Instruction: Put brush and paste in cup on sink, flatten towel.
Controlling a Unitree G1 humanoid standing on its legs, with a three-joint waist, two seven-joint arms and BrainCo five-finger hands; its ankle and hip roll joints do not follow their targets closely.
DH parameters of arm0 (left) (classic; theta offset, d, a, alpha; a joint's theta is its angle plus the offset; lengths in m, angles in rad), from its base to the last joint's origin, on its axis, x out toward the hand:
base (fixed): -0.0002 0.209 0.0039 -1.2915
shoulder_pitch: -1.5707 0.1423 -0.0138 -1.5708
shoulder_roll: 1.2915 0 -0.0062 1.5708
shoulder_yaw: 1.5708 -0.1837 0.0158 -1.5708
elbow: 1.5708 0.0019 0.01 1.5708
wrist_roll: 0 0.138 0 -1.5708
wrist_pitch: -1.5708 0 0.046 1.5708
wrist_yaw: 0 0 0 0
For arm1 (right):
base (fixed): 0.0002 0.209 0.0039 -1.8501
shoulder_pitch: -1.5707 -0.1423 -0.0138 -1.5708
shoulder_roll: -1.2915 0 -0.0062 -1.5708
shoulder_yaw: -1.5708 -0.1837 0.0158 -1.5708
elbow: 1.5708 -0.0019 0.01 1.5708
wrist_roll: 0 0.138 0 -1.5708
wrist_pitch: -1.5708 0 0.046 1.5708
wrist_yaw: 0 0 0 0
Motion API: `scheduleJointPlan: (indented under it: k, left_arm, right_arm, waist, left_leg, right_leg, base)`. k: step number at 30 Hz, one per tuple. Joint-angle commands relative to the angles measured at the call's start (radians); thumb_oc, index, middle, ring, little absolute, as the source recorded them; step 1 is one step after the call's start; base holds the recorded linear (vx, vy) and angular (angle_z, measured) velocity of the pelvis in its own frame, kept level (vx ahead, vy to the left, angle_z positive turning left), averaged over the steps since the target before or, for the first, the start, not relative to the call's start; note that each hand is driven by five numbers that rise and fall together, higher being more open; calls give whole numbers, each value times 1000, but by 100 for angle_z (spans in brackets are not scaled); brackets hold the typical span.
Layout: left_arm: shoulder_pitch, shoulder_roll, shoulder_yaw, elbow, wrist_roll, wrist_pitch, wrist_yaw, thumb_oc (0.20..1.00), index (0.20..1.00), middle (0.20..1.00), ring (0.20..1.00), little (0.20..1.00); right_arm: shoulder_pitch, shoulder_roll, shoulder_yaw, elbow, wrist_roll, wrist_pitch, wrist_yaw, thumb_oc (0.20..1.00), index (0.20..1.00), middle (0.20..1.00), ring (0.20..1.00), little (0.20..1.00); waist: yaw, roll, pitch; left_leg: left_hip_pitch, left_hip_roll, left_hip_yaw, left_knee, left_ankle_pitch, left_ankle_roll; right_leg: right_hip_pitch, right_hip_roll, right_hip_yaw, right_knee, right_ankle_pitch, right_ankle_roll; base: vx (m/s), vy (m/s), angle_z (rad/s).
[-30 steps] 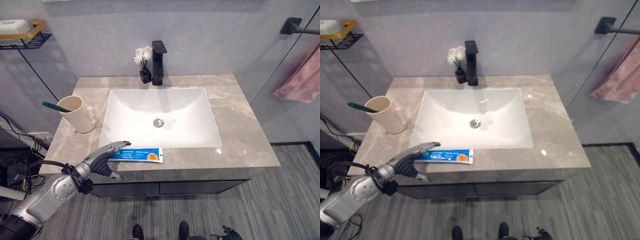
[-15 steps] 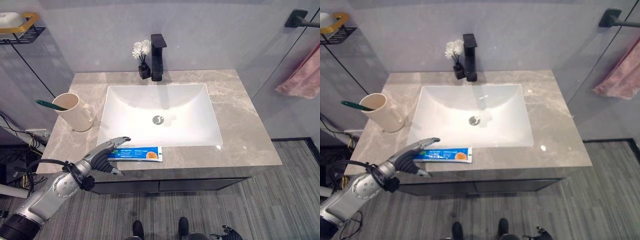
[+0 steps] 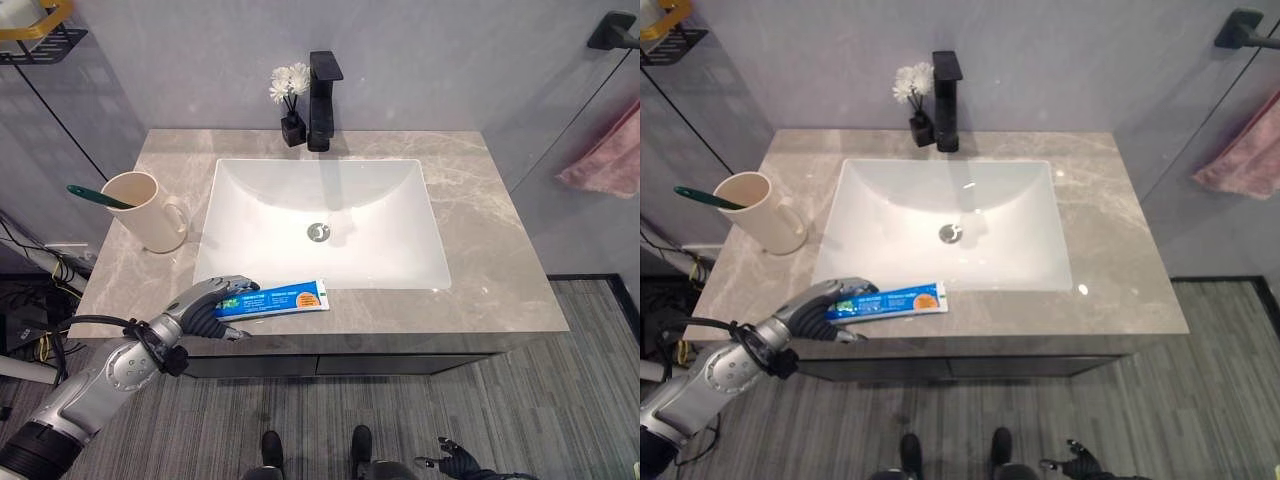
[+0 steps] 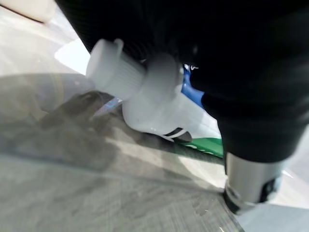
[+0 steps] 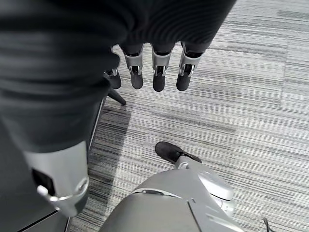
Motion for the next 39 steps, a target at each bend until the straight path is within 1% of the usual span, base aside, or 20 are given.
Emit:
scheduleJointPlan:
  k: [1, 12, 13, 14, 15, 17, 20, 22, 24, 26, 27, 28, 30, 33, 34, 35, 36, 37, 38, 39]
  left_arm:
    - [-45, -53, 22, 22, 28, 13, 30, 200, 200, 200, 200, 200]
    - [-26, -89, 21, 42, 46, 14, 31, 200, 200, 200, 200, 200]
    - [-22, -90, 25, 31, 41, 17, 27, 266, 266, 266, 266, 266]
    - [-17, -94, 28, 36, 38, 21, 22, 482, 482, 482, 482, 482]
    - [-12, -105, 31, 41, 22, 30, 12, 542, 542, 542, 542, 542]
    - [-1, -129, 44, 51, -23, 58, -15, 507, 507, 507, 507, 507]
    - [9, -154, 58, 52, -63, 84, -35, 545, 545, 545, 545, 545]
    - [13, -172, 64, 61, -92, 96, -39, 514, 514, 514, 514, 514]
    - [11, -189, 70, 69, -103, 105, -36, 564, 564, 564, 564, 564]
    - [8, -198, 70, 72, -115, 114, -36, 583, 583, 583, 583, 583]
    - [9, -203, 73, 71, -119, 118, -38, 561, 561, 561, 561, 561]
    - [17, -225, 77, 80, -157, 132, -47, 586, 586, 586, 586, 586]
    - [16, -234, 77, 89, -183, 141, -53, 611, 611, 611, 611, 611]
    - [11, -239, 73, 90, -196, 144, -55, 683, 683, 683, 683, 683]
    - [10, -238, 72, 90, -193, 146, -56, 755, 755, 755, 755, 755]
    - [10, -238, 71, 88, -195, 147, -57, 799, 799, 799, 799, 799]
    - [10, -239, 70, 88, -195, 147, -57, 824, 824, 824, 824, 824]
    - [8, -239, 69, 91, -191, 146, -54, 934, 934, 934, 934, 934]
    - [3, -241, 67, 96, -180, 146, -50, 881, 881, 881, 881, 881]
    - [2, -243, 67, 98, -177, 145, -47, 884, 884, 884, 884, 884]
  right_arm:
    - [-40, -23, 36, 4, 13, -23, -10, 1000, 1000, 1000, 1000, 1000]
    - [-24, -17, 25, 35, 16, -29, -6, 1000, 1000, 1000, 1000, 1000]
    - [-21, -18, 21, 32, 16, -26, -6, 1000, 1000, 1000, 1000, 1000]
    - [-20, -18, 22, 32, 14, -26, -6, 1000, 1000, 1000, 1000, 1000]
    - [-18, -18, 20, 33, 13, -25, -4, 1000, 1000, 1000, 1000, 1000]
    - [-13, -19, 15, 35, 11, -23, -1, 1000, 1000, 1000, 1000, 1000]
    - [-14, -21, 12, 29, 7, -21, 2, 1000, 1000, 1000, 1000, 1000]
    - [-15, -24, 11, 21, 5, -18, 4, 1000, 1000, 1000, 1000, 1000]
    - [-14, -30, 10, 16, 2, -15, 6, 1000, 1000, 1000, 1000, 1000]
    - [-15, -31, 8, 19, 1, -15, 7, 1000, 1000, 1000, 1000, 1000]
    - [-16, -33, 7, 19, 1, -15, 8, 1000, 1000, 1000, 1000, 1000]
    - [-13, -36, 6, 10, -3, -10, 12, 1000, 1000, 1000, 1000, 1000]
    - [-12, -38, 4, 8, -3, -7, 13, 1000, 1000, 1000, 1000, 1000]
    - [-12, -40, 3, 3, -3, -7, 13, 1000, 1000, 1000, 1000, 1000]
    - [-12, -41, 4, 0, -3, -5, 14, 1000, 1000, 1000, 1000, 1000]
    - [-12, -41, 4, -2, -2, -4, 14, 1000, 1000, 1000, 1000, 1000]
    - [-13, -41, 5, -1, -2, -4, 14, 1000, 1000, 1000, 1000, 1000]
    - [-15, -41, 6, -2, -2, -4, 14, 1000, 1000, 1000, 1000, 1000]
    - [-16, -41, 8, -5, -4, -5, 14, 1000, 1000, 1000, 1000, 1000]
    - [-18, -41, 8, -4, -4, -5, 13, 1000, 1000, 1000, 1000, 1000]
  waist:
    - [-22, 3, 16]
    - [-19, -5, -1]
    - [-20, -5, -3]
    - [-20, -5, -4]
    - [-19, -5, -6]
    - [-18, -3, -9]
    - [-15, 2, -10]
    - [-15, 4, -11]
    - [-15, 6, -10]
    - [-15, 7, -9]
    - [-15, 8, -8]
    - [-15, 9, -8]
    - [-17, 10, -9]
    - [-18, 11, -9]
    - [-18, 11, -9]
    - [-18, 11, -9]
    - [-18, 11, -8]
    - [-19, 11, -7]
    - [-20, 11, -5]
    - [-20, 11, -5]
  left_leg:
    - [7, 48, 31, 9, -41, 38]
    - [27, 50, 32, 9, -45, 34]
    - [28, 50, 32, 9, -46, 34]
    - [28, 50, 32, 9, -46, 33]
    - [28, 50, 33, 9, -47, 34]
    - [27, 49, 33, 9, -48, 33]
    - [26, 48, 35, 9, -49, 32]
    - [23, 49, 38, 9, -49, 32]
    - [21, 49, 41, 9, -47, 31]
    - [20, 49, 42, 9, -48, 31]
    - [21, 50, 42, 9, -48, 31]
    - [21, 51, 41, 9, -46, 31]
    - [21, 51, 41, 9, -47, 30]
    - [21, 51, 39, 9, -47, 30]
    - [20, 51, 39, 9, -47, 30]
    - [19, 50, 39, 9, -47, 30]
    - [19, 50, 39, 9, -48, 30]
    - [19, 50, 39, 9, -48, 30]
    - [19, 50, 40, 9, -49, 30]
    - [18, 51, 40, 9, -50, 31]
  right_leg:
    - [-2, -54, 52, -1, 41, -12]
    - [12, -54, 53, -1, 31, -7]
    - [12, -54, 54, -1, 32, -8]
    - [13, -55, 54, -1, 31, -7]
    - [12, -55, 55, -1, 30, -7]
    - [9, -56, 58, -1, 31, -7]
    - [4, -57, 60, -1, 33, -7]
    - [-2, -57, 62, -1, 34, -7]
    - [-7, -57, 65, -1, 34, -7]
    - [-8, -57, 65, -1, 34, -7]
    - [-7, -57, 65, -1, 33, -7]
    - [-7, -57, 64, -1, 34, -7]
    - [-6, -56, 65, -1, 34, -8]
    - [-6, -56, 65, -1, 33, -8]
    - [-6, -56, 64, -1, 33, -9]
    - [-7, -56, 65, -1, 33, -9]
    - [-7, -56, 64, -1, 33, -9]
    - [-7, -55, 65, -1, 33, -9]
    - [-9, -55, 66, -1, 34, -10]
    - [-10, -55, 66, -1, 34, -11]
  base:
    - [0, 0, 0]
    - [0, 0, 0]
    - [0, 0, 0]
    - [0, 0, 0]
    - [0, 0, 0]
    - [0, 0, 0]
    - [-10, 15, -6]
    - [-15, 16, -15]
    - [-4, 3, -5]
    - [0, 0, 0]
    - [0, 0, 0]
    - [0, 0, 0]
    - [0, 0, 0]
    - [0, 0, 0]
    - [0, 0, 0]
    - [0, 0, 0]
    - [0, 0, 0]
    - [0, 0, 0]
    - [0, 0, 0]
    - [0, 0, 0]
